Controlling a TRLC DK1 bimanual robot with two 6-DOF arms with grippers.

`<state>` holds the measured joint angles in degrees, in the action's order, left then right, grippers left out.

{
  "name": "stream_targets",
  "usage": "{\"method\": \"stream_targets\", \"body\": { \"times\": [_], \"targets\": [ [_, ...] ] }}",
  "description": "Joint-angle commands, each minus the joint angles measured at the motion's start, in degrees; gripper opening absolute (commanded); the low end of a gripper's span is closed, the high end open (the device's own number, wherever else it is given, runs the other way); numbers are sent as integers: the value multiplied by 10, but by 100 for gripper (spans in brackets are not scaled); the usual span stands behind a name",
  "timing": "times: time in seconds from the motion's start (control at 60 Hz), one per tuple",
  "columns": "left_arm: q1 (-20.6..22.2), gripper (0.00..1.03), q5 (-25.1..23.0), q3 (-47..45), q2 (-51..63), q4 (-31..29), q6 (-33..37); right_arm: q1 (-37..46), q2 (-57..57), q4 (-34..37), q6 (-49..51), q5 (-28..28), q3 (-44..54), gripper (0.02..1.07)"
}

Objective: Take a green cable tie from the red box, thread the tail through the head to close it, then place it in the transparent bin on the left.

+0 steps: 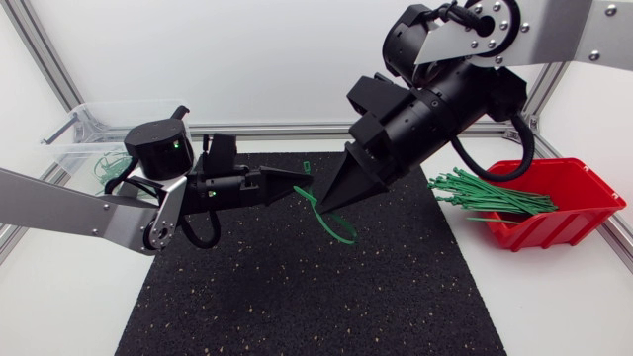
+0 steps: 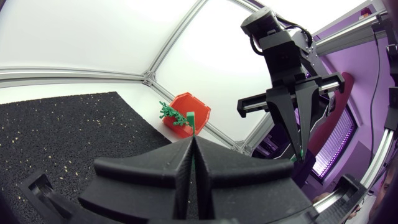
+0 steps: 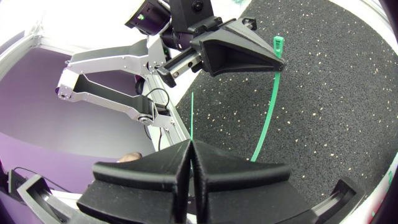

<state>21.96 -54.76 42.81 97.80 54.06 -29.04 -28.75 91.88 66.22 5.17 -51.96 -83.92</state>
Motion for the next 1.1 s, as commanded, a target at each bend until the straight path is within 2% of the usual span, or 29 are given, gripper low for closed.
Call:
{"method": "stream_targets", "body": {
  "times": [0.0, 0.117, 0.517, 0.883, 1.083],
  "targets": [
    [9, 4, 9, -13, -15, 15, -16, 2, -7, 7, -26, -10, -9, 7],
    [17, 4, 30, -22, -12, 21, -13, 10, -7, 7, -53, -30, -9, 7],
    [29, 4, 63, -30, -10, 22, -13, 26, -28, -6, -158, -32, -2, 7],
    [43, 4, 152, -45, -32, 30, -18, 47, -22, -15, -314, -31, -18, 7],
    [46, 4, 153, -45, -37, 29, -40, 48, -2, -16, -369, -52, -21, 7]
  ]
}}
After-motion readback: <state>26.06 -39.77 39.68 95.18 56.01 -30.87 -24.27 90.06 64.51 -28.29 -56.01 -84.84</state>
